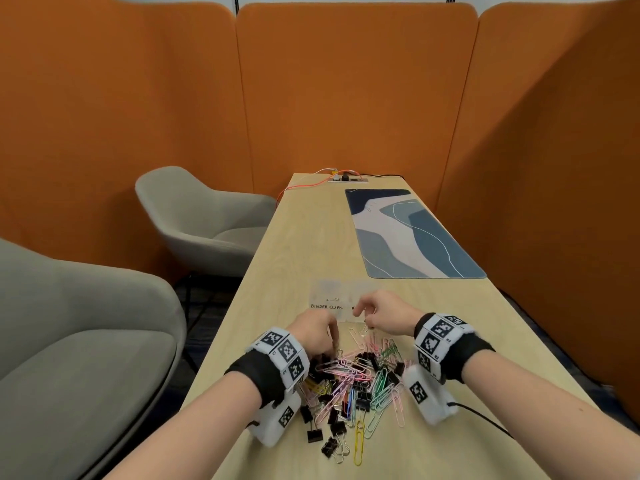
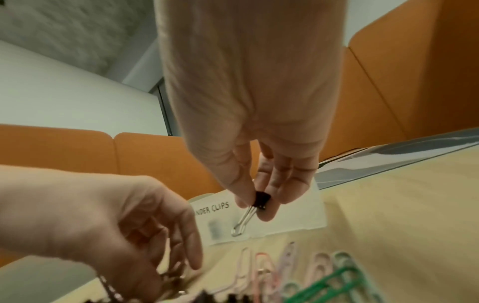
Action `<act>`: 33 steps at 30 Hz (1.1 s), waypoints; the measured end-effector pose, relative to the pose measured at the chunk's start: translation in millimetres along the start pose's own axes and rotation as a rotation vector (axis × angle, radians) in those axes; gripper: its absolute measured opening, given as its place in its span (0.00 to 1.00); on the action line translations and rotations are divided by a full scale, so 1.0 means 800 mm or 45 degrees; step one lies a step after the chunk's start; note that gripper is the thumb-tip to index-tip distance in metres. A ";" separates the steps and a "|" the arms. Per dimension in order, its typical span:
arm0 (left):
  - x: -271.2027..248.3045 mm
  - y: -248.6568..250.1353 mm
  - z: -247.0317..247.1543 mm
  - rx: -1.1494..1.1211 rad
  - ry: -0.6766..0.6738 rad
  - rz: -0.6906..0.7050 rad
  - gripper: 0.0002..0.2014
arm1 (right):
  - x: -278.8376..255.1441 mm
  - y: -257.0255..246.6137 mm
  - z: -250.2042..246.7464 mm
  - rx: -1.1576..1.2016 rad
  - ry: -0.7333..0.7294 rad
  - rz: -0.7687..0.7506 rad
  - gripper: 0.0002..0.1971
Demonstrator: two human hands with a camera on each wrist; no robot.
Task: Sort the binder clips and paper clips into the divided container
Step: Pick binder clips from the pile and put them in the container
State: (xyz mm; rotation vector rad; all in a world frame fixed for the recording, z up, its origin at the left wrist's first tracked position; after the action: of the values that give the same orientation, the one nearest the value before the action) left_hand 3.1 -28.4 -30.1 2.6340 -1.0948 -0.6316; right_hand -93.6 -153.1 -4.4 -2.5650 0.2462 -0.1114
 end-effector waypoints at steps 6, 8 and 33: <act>0.004 -0.005 -0.002 -0.184 -0.064 -0.013 0.11 | -0.008 0.021 -0.012 0.196 0.055 0.118 0.21; 0.004 -0.006 -0.006 -0.275 -0.069 -0.027 0.10 | -0.014 0.021 -0.012 0.318 0.063 0.188 0.23; -0.027 0.039 0.012 0.158 0.143 0.073 0.21 | -0.078 0.012 -0.004 0.385 -0.071 0.296 0.12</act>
State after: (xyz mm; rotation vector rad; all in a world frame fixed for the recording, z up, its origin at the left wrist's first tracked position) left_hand -34.3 -34.7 -20.5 2.6931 -1.2074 -0.4117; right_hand -156.5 -150.6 -8.5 -2.2193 0.4667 0.0104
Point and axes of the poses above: each hand's wrist, its own x-axis towards the middle knuckle, its own z-axis out of the palm, y = z × x, the point moved 2 cm from there along x, towards the middle knuckle, and after that the axes turned 14 degrees about -z, right-handed, at the moved point
